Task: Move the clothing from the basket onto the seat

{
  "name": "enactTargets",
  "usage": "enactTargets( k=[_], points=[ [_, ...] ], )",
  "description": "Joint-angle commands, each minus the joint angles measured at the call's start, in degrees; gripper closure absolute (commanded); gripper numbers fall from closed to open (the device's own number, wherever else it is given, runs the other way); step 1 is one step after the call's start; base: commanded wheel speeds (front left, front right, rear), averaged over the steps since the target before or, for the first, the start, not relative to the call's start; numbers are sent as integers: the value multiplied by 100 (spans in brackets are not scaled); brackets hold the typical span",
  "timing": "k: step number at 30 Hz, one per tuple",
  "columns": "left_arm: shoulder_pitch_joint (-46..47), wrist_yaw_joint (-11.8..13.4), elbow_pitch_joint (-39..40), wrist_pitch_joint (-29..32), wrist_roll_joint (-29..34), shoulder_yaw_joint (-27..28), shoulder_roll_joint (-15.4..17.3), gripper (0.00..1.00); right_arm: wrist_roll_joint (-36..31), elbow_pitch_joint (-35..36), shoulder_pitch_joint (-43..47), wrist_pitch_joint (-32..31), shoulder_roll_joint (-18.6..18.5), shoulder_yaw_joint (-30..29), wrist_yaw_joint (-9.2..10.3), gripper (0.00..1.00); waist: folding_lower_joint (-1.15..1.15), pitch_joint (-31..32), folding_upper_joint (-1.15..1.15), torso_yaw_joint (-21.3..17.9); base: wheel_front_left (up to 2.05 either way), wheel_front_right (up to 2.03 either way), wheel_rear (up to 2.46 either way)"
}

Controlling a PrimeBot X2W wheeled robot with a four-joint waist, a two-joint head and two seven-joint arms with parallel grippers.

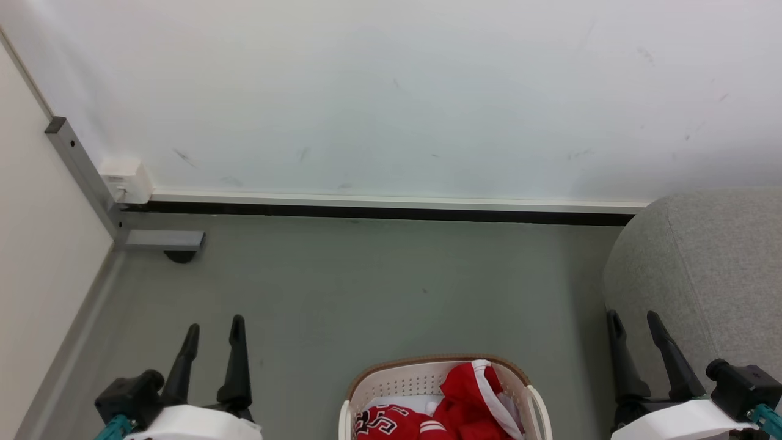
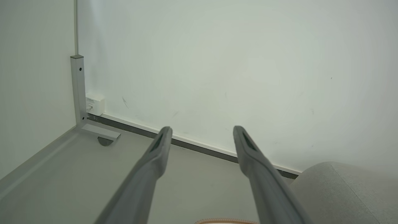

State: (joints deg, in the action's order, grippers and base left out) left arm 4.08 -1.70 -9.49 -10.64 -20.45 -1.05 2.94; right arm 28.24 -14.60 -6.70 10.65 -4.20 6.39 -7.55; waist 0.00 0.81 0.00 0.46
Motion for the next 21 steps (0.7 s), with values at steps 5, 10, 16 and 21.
enactTargets(
  k=[5, 10, 16, 21],
  points=[
    [-12, 32, 41, -98, 413, -2, 56, 0, -296, 9, -99, 97, -22, 39, 9, 0, 0, 0, 0, 6, 0, 0, 0],
    [-1, 16, 31, -163, 651, -19, 51, 0, -489, -28, -124, 160, -20, 95, 9, 0, 0, 2, 0, 9, 0, 0, 0],
    [-14, 14, 13, -233, 936, -40, 43, 0, -715, -106, -137, 229, -20, 160, 10, 0, 0, 7, 0, 9, 0, 0, 0],
    [-21, 18, 0, -297, 1178, -44, 38, 0, -887, -135, -143, 287, -15, 205, 10, 0, 0, 14, 0, 6, 0, 0, 0]
  ],
)
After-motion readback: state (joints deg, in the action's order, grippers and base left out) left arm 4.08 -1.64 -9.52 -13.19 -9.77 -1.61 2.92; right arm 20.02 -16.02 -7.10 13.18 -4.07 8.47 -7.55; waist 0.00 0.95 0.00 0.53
